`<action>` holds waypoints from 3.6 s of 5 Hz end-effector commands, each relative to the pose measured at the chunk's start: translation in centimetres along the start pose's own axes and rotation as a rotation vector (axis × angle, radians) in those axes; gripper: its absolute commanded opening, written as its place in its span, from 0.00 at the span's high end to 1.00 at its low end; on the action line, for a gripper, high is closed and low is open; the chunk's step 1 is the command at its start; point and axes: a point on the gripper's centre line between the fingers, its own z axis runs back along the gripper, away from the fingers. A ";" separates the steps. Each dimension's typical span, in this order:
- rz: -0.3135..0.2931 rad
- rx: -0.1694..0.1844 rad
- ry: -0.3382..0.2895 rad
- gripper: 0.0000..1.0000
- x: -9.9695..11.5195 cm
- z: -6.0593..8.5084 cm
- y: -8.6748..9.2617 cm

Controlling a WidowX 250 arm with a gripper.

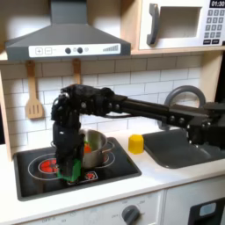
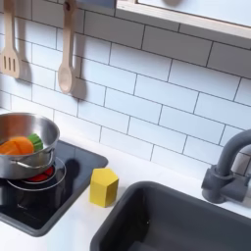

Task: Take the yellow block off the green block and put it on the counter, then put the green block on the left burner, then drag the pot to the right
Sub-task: 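Put the green block on the left burner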

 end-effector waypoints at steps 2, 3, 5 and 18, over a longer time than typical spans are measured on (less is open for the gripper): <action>0.060 0.002 -0.004 1.00 1.0 -0.7 1.3; 0.056 0.003 0.005 1.00 1.2 -1.2 1.3; 0.086 0.009 -0.024 0.41 1.8 -1.3 1.9; -0.135 -0.090 0.014 1.00 1.8 -1.8 2.9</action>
